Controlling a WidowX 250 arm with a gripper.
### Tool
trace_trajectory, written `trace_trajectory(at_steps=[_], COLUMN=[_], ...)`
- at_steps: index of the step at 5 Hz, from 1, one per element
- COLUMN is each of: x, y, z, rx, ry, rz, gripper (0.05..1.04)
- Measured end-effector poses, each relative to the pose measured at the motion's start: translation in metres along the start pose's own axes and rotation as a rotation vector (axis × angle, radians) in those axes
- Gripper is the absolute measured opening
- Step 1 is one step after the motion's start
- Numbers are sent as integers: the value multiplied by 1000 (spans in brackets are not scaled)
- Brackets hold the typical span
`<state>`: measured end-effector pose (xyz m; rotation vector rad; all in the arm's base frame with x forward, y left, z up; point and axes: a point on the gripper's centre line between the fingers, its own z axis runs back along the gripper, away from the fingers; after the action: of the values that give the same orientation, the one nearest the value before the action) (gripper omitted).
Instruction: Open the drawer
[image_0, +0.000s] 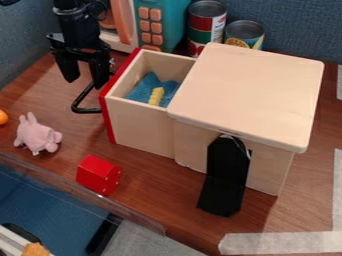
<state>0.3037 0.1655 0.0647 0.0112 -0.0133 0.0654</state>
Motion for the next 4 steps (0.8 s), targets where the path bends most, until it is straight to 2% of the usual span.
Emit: trace_trajectory(at_steps=[1,2,3,4], x=[2,-6,-11,-9], y=[1,-7,-35,-81], z=[41,80,117,125], rx=[47,108,120,35], ry=[-102,-168,-255,-258], rz=[-7,-16,-63,-114], gripper=[1001,1001,1001,1001])
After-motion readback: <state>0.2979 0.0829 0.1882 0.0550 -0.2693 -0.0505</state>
